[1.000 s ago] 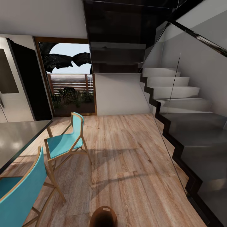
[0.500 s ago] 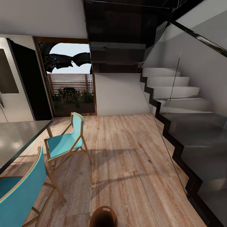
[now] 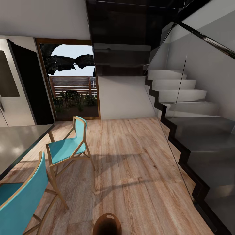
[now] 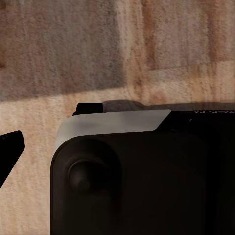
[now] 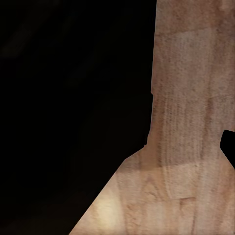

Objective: Put the three can of soda from the living room inside the tash can in the kitchen.

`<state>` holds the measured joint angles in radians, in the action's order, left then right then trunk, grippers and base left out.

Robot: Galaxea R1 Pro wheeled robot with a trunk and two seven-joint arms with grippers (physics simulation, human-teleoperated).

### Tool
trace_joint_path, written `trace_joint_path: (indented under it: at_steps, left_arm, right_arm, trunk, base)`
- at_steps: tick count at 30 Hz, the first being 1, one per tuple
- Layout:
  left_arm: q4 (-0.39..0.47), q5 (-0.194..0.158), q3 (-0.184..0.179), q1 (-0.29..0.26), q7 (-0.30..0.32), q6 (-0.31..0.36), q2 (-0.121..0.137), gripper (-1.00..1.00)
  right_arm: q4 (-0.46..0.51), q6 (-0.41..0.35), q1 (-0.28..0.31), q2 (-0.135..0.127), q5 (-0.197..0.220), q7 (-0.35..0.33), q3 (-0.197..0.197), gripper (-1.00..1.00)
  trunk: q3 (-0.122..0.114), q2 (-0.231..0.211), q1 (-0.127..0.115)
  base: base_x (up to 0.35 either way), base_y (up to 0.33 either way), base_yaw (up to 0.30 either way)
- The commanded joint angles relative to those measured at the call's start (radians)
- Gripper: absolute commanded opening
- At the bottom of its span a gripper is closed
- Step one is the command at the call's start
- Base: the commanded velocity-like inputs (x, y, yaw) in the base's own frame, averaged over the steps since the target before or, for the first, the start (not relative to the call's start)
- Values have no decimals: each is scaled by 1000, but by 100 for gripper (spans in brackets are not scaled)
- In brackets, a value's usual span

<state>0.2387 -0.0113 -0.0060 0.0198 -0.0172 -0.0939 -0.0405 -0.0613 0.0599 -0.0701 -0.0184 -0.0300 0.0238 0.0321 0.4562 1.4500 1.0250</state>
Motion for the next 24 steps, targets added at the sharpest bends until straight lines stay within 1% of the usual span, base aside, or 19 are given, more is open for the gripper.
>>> trace_joint_path:
  at_steps: [1, 24]
  left_arm:
    - [0, 0, 0, 0, 0, 0, 0, 100]
    - [0, 0, 0, 0, 0, 0, 0, 100]
  right_arm:
    - [0, 0, 0, 0, 0, 0, 0, 100]
    - [0, 0, 0, 0, 0, 0, 0, 100]
  trunk:
    - [0, 0, 0]
    - [0, 0, 0]
  base:
    - [0, 0, 0]
    - [0, 0, 0]
